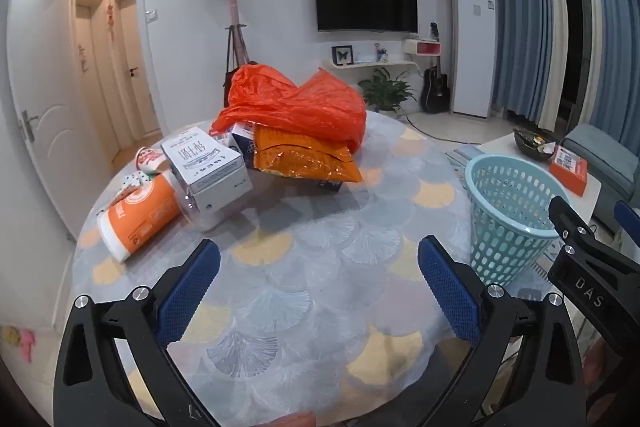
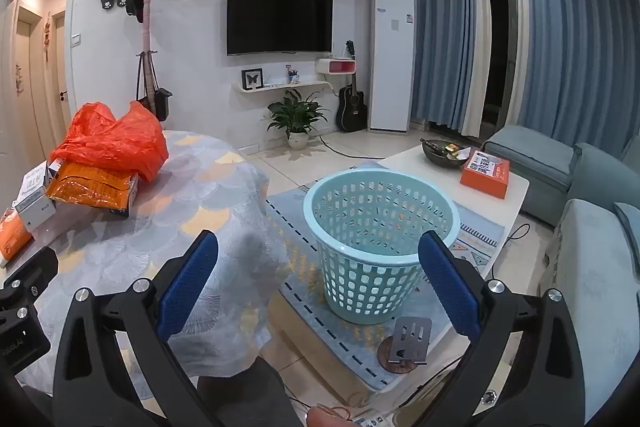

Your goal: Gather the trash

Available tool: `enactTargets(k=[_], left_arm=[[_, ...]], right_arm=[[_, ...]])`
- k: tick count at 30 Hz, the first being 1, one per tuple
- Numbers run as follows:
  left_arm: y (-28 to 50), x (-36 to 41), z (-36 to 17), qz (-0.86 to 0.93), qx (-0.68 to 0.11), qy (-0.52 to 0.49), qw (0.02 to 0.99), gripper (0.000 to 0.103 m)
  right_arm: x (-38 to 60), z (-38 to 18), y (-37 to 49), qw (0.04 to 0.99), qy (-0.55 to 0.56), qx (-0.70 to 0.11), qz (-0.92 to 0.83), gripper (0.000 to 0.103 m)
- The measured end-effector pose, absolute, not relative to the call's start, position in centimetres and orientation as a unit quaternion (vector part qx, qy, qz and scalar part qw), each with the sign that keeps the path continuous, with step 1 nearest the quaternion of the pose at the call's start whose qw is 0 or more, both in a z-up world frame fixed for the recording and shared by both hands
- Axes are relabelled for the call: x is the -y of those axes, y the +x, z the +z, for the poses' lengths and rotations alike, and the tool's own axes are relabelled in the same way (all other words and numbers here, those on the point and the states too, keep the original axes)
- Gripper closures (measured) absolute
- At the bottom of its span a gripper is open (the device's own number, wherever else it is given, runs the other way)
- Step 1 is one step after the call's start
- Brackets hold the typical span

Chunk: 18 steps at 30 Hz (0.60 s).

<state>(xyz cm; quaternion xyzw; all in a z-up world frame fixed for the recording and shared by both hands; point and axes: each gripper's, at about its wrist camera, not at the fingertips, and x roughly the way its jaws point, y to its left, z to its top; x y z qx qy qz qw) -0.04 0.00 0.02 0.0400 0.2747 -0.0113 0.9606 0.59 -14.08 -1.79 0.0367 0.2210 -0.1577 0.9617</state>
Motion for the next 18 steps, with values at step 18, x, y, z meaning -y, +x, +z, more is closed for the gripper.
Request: enactTargets(k=[18], left_arm=[[-0.06, -0.37, 0.09, -0.008, -0.276, 0.040, 0.960, 0.007]], right_arm=[[14.05, -1.59, 0.88, 0.962, 0.033, -0.219, -0.158, 0.007]])
